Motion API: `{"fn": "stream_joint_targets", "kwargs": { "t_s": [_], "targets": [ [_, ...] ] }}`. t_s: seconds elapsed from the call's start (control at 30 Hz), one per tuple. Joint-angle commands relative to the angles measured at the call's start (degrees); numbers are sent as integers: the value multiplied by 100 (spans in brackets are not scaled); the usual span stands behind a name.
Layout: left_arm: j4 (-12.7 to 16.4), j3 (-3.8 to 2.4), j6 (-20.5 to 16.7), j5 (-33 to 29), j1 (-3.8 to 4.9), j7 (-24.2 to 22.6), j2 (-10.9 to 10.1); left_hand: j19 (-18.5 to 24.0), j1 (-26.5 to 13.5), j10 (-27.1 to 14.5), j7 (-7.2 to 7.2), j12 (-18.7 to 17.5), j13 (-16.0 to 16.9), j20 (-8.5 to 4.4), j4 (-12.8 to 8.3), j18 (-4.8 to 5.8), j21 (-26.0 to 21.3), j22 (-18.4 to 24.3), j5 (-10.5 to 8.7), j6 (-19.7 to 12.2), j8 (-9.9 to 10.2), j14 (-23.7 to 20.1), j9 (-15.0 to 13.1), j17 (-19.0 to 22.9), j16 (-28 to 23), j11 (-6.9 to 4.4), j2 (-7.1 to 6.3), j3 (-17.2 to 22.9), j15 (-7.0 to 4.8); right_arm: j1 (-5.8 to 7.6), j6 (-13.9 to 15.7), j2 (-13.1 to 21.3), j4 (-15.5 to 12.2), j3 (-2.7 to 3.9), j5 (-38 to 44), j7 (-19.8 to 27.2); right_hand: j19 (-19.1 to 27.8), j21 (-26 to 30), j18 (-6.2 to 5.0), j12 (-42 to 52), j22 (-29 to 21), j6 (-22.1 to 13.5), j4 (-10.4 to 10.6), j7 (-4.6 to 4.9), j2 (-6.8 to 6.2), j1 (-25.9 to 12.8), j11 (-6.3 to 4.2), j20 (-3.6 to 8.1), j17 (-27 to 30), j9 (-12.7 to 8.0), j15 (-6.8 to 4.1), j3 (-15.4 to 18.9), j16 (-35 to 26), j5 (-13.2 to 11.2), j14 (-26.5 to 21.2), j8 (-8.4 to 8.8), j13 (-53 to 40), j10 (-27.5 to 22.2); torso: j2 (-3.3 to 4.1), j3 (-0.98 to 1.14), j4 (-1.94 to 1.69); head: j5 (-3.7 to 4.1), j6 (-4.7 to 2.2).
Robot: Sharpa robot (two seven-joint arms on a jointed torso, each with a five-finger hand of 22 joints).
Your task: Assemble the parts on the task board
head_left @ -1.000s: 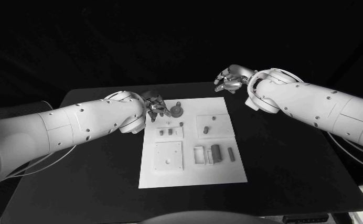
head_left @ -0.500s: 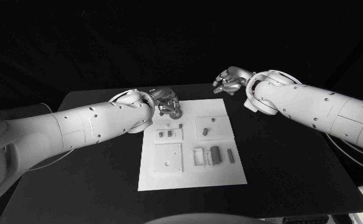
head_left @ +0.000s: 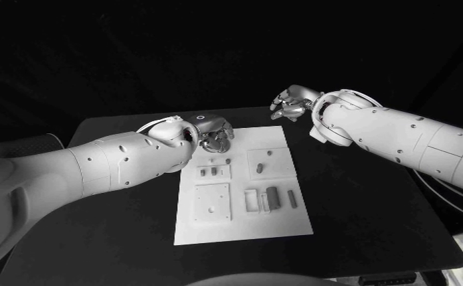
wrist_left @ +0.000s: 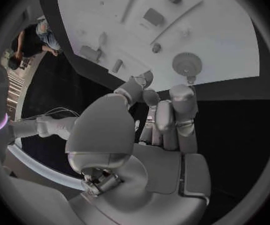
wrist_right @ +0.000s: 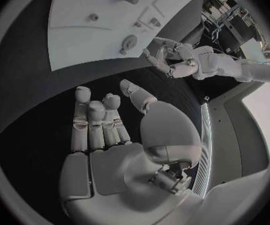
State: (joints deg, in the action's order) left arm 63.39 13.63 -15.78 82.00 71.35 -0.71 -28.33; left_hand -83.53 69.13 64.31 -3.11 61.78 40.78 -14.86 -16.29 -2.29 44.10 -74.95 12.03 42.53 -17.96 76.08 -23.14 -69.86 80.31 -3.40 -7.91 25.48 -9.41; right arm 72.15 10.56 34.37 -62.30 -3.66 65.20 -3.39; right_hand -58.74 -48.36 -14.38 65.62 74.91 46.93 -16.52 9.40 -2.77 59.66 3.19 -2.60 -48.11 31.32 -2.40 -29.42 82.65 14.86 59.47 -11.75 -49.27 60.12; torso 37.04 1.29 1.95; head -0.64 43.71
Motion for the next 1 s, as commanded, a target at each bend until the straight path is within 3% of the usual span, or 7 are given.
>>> {"fn": "stream_joint_targets", "kwargs": {
  "t_s": [0.03, 0.17, 0.27, 0.33, 0.67, 1.0],
  "targets": [
    [-60, -3, 197, 380, 3, -293, 52, -70, -128, 85, 40, 182, 141, -20, 17, -520, 93, -134, -63, 16, 13, 327, 9, -352, 227, -28, -3, -80, -34, -1, -41, 1, -6, 1, 23, 58, -19, 17, -62, 30, 79, 3, 12, 33, 35, -35, 1, 22, 6, -10, -43, -9, 31, 24, 5, -11, 9, -19, -3, 5, -5, 13, 10],
    [-159, -3, 401, 539, 3, -353, 127, -153, -214, 245, 56, 359, 285, -47, 25, -540, 208, -130, -58, 179, -48, 541, -8, -668, 396, -46, 78, -99, -47, -1, -38, -1, -8, 1, 23, 58, -21, 17, -62, 31, 79, 1, 12, 34, 35, -37, 1, 22, 6, -10, -43, -9, 32, 26, 6, -10, 9, -18, -1, 4, 4, 22, 18],
    [-271, -3, 500, 540, 4, -409, 204, -185, -447, 339, 38, 424, 345, -36, 78, -539, 288, -129, -66, 337, -108, 583, -32, -722, 440, -28, 51, -218, -27, -1, -38, -5, -12, 1, 23, 57, -21, 17, -62, 31, 79, 1, 12, 34, 34, -38, 1, 22, 6, -10, -43, -9, 32, 28, 7, -10, 9, -18, 2, 5, 4, 37, 28],
    [-333, -3, 490, 539, 3, -439, 245, -175, -526, 348, 36, 432, 371, -33, 61, -550, 312, -122, -170, 372, -110, 569, -33, -696, 432, -24, 31, -281, -25, -1, -34, 0, -17, 1, 23, 54, -22, 16, -62, 31, 79, 0, 12, 34, 34, -38, 1, 23, 6, -11, -43, -9, 33, 29, 8, -9, 9, -17, 1, 11, 6, 41, 33],
    [-574, -2, 515, 544, -27, -522, 359, -130, -469, 200, 25, 513, 568, -35, 0, -605, 323, -102, -138, 547, -145, 531, -64, -631, 383, -16, 50, -265, -23, 0, -33, 7, -27, 1, 23, 49, -25, 16, -62, 33, 78, -1, 11, 34, 34, -41, 2, 24, 7, -11, -43, -10, 34, 34, 10, -9, 10, -16, 7, 10, 4, 82, 65],
    [-691, -2, 447, 538, -129, -642, 431, -124, -423, 177, 18, 525, 621, -27, -2, -617, 337, -103, -78, 602, -150, 534, -78, -637, 383, -9, 98, -227, -17, 0, -27, 2, -36, 2, 23, 49, -29, 15, -62, 35, 78, 1, 12, 34, 34, -46, 1, 25, 7, -11, -43, -11, 35, 37, 13, -10, 10, -13, -3, 11, -5, 101, 119]
  ]
}}
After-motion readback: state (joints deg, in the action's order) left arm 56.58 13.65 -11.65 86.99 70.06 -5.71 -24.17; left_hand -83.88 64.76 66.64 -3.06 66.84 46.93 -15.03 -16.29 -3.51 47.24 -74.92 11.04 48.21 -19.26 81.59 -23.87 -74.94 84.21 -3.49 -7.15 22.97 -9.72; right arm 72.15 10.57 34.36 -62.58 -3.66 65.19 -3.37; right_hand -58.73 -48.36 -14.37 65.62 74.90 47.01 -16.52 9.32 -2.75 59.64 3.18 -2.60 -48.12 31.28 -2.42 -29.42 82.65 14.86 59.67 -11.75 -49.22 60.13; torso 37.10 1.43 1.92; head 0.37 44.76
